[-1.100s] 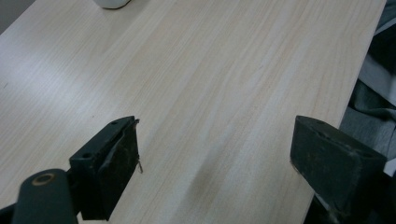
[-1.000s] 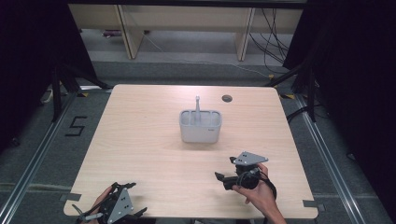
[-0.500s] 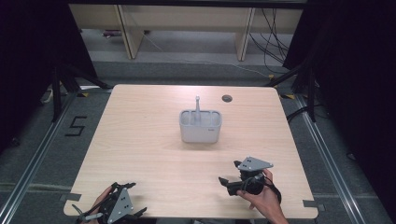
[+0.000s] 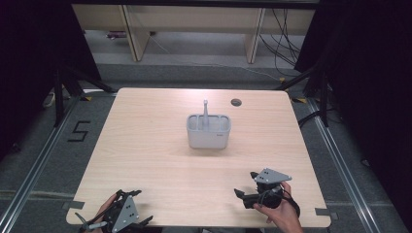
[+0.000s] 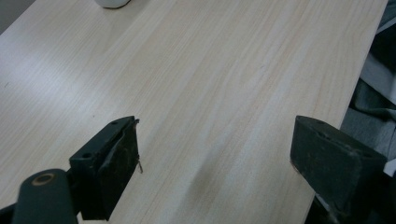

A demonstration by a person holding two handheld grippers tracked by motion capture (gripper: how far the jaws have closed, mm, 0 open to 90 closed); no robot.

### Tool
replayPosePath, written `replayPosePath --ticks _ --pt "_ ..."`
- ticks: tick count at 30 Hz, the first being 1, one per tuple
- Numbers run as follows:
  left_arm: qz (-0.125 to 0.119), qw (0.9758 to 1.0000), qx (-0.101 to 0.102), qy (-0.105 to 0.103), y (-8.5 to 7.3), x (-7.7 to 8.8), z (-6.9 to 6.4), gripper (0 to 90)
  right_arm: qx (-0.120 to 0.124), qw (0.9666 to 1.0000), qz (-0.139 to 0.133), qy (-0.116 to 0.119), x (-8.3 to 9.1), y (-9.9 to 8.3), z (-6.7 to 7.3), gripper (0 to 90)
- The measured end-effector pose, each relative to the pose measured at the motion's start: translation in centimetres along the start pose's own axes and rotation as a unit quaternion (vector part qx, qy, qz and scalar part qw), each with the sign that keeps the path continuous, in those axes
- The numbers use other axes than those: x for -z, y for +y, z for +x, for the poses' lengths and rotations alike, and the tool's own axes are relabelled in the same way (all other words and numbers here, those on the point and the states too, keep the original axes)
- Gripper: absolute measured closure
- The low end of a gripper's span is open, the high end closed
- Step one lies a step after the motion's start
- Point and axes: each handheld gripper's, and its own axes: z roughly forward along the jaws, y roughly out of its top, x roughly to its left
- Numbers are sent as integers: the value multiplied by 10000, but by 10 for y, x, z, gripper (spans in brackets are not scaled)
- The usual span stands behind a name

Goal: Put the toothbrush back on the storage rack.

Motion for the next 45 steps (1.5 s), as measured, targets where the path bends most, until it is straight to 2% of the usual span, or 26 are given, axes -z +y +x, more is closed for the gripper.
replayPosePath --ticks 4,6,7,8,9,10,11,14,15,16,18,21,23,24,27,28,29,30,31,32,33,35,38,39,40,45 --pt "12 10000 11 10 0 -1 0 149 -61 10000 14 -4 3 -2 0 161" --pt "-47 9999 67 127 -1 -2 -1 149 4 10000 -32 -26 5 -3 -1 161" --pt "-3 10000 40 38 0 -1 0 149 -46 10000 -16 9 5 -4 0 161" --pt "-38 10000 48 41 0 -1 -1 149 -31 9999 -37 -94 7 -5 -1 161" --pt "-42 9999 42 104 0 -2 -1 149 -31 9999 -37 -94 7 -5 -1 161" --pt "-50 9999 68 67 0 -1 -1 150 -66 9999 -30 -78 8 -6 -1 161" --pt "26 10000 -4 7 0 0 0 149 39 9999 -55 -111 9 -7 -2 161" --pt "5 10000 33 4 0 -1 0 149 -52 9999 -25 -118 11 -9 -1 161" --pt "-62 9999 117 19 0 -2 -1 150 -57 9999 -30 -117 11 -10 -1 161" --pt "-89 9999 114 20 -1 -2 -2 149 -127 9998 -13 -140 13 -11 0 161" --pt "-39 10000 44 3 0 -2 -1 149 -35 9999 -4 -114 13 -12 -1 161" --pt "-26 10000 57 38 0 -1 -1 150 -204 9997 36 -165 16 -14 3 161" --pt "-91 9999 119 12 -1 -2 -1 149 -59 9999 43 -132 16 -15 1 161" --pt "-103 9999 125 16 -1 -2 -2 150 -154 9997 81 -192 18 -17 3 161" --pt "-26 10000 54 51 0 -1 -1 150 -89 9997 102 -186 19 -18 4 161" --pt "-42 9999 63 122 0 -2 -1 150 37 9997 66 -215 19 -19 3 161" --pt "-50 9999 67 105 0 -2 -1 150 37 9997 66 -215 19 -19 3 161" --pt "-48 9999 75 85 0 -2 -1 150 -127 9996 138 -192 20 -19 6 161" --pt "-58 9999 86 114 -1 -2 -1 150 -9 9997 126 -192 21 -20 5 161" --pt "-92 9999 124 19 -1 -2 -2 149 5 9998 135 -113 21 -20 5 161" --pt "-98 9999 123 18 -1 -2 -2 149 44 9998 79 -191 21 -21 5 161" --pt "-93 9999 115 14 -1 -2 -2 150 -85 9997 177 -175 23 -22 7 161" --pt "-46 9999 81 43 -1 -1 -1 150 43 9996 151 -243 23 -24 7 161" --pt "-22 10000 57 45 -1 -1 -1 150 -62 9996 185 -209 24 -25 9 161" --pt "-21 10000 59 43 0 -1 -1 149 31 9996 159 -210 25 -25 8 161" --pt "-77 9999 122 34 -1 -2 -2 149 -18 9997 166 -155 28 -27 7 161"
